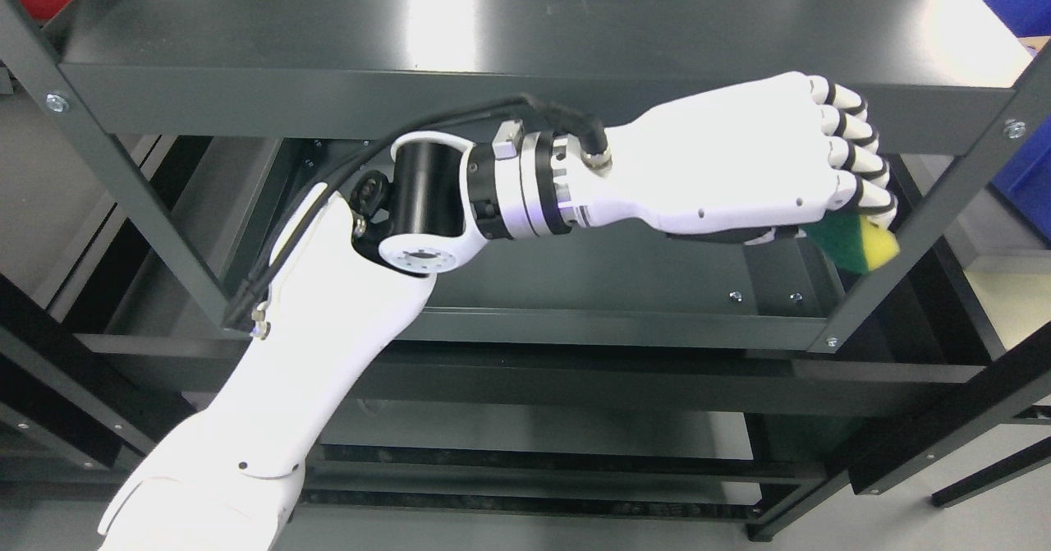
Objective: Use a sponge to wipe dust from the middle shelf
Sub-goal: 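Sweep the sponge across the shelf toward the near corner post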
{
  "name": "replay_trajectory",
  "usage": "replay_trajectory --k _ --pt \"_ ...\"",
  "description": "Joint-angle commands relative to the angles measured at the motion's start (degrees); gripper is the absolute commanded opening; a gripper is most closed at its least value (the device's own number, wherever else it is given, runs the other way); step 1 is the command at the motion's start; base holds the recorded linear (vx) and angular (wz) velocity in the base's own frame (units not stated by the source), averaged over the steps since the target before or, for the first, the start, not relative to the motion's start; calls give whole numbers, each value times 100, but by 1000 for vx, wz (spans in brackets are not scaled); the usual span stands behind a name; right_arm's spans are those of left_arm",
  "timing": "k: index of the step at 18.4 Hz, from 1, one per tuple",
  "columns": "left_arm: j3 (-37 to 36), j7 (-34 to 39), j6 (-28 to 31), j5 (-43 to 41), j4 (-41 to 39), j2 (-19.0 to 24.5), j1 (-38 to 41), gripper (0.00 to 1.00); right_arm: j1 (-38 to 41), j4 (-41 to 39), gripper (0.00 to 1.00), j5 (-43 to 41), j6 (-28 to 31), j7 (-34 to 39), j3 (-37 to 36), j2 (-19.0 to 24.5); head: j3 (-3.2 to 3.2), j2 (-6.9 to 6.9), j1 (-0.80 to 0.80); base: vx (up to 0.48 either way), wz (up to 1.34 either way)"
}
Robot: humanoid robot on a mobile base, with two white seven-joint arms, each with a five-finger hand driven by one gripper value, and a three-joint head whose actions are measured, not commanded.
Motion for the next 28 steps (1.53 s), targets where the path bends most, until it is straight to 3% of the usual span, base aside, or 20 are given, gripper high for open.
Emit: replay_trajectory --k 1,6,11,14,18,21,28 --pt "535 -227 4 -170 -261 100 -97 5 0 -100 100 0 4 -3 6 -100 0 0 0 0 0" --pt "940 -693 4 -135 -701 100 543 5 0 -100 100 0 4 -3 -3 -100 0 0 0 0 0" --pt "2020 -1027 4 -56 -1026 100 870 5 0 -100 100 0 4 -3 -3 -100 0 -1 0 0 0" --pt "2347 -1167 4 399 -1036 100 1036 5 0 -100 100 0 4 -3 -3 -100 0 -1 0 0 0" --pt "2785 -1194 4 1287 -1106 1053 1344 5 0 -100 100 0 4 -3 -3 -100 0 -1 0 0 0" --pt "3243 -1186 4 2139 -1106 2063 1634 5 0 -100 100 0 4 -3 -3 -100 0 -1 0 0 0" --pt "4410 -1186 4 3643 -1036 3769 2872 6 0 -100 100 0 4 -3 -3 -100 0 -1 0 0 0"
